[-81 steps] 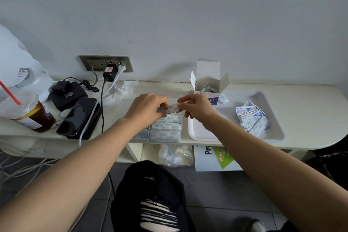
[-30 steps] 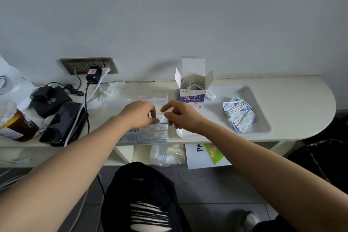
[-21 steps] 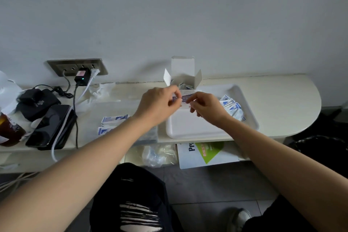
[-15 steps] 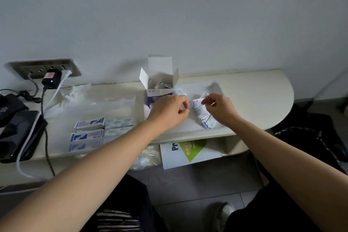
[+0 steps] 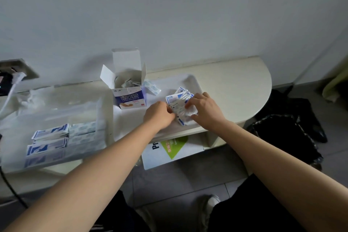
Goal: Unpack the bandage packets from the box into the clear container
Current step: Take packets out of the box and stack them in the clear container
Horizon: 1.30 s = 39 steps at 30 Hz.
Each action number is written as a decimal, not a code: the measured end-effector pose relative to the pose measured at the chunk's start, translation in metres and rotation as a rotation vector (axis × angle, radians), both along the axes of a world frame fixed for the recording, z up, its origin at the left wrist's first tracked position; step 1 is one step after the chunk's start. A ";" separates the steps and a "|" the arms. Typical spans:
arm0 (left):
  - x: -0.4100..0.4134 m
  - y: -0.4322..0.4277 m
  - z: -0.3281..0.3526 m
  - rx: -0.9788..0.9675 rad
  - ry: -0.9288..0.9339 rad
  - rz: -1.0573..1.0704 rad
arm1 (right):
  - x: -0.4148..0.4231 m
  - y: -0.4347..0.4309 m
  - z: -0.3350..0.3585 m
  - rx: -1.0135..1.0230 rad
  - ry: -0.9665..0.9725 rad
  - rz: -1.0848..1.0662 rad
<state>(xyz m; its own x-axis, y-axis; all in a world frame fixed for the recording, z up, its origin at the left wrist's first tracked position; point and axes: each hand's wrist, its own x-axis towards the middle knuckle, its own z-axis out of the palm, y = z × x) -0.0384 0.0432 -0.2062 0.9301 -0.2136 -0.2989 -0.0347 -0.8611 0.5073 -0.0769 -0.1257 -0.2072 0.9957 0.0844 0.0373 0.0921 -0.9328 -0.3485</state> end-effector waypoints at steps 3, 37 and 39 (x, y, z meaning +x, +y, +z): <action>0.001 -0.001 0.000 -0.023 0.015 0.021 | 0.001 -0.004 0.002 0.017 -0.004 -0.004; 0.002 -0.008 0.010 -0.138 -0.019 -0.090 | -0.003 -0.025 0.006 0.207 0.081 0.098; 0.002 -0.003 0.013 -0.120 -0.083 -0.086 | -0.001 -0.029 0.009 0.277 0.038 0.081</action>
